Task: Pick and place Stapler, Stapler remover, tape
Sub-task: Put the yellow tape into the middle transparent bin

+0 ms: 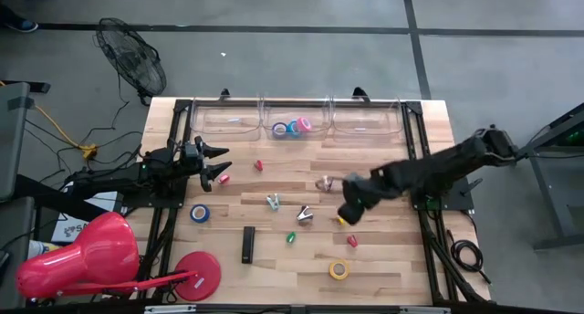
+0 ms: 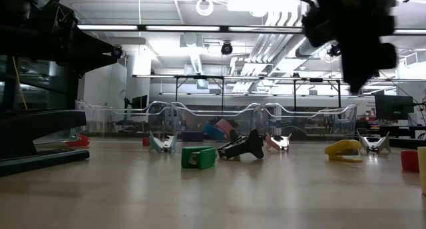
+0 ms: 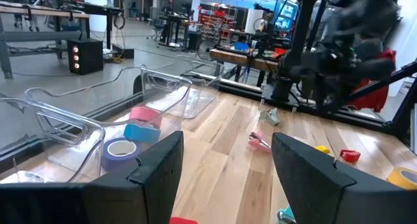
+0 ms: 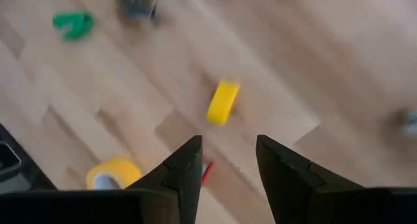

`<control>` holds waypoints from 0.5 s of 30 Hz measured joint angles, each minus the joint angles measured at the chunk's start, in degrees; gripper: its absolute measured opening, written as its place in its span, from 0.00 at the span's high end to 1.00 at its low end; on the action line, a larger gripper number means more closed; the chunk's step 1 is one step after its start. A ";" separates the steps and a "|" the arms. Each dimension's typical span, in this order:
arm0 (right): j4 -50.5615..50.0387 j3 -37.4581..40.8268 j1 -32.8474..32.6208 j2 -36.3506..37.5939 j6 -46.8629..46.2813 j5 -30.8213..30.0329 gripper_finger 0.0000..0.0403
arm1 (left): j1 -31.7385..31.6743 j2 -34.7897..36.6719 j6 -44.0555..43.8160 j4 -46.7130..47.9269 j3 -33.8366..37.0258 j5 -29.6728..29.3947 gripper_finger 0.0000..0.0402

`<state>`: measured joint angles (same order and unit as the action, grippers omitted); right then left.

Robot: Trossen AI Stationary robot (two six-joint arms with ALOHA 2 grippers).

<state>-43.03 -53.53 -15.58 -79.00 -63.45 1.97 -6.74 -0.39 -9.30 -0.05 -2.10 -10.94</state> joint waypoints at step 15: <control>9.08 1.94 -15.02 -5.02 -18.87 -0.57 0.66 | 0.00 -0.01 0.00 0.00 -0.01 -0.02 0.43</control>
<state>-33.95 -51.59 -30.60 -84.02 -82.32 1.39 -6.74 -0.40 -9.30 -0.05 -2.11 -10.96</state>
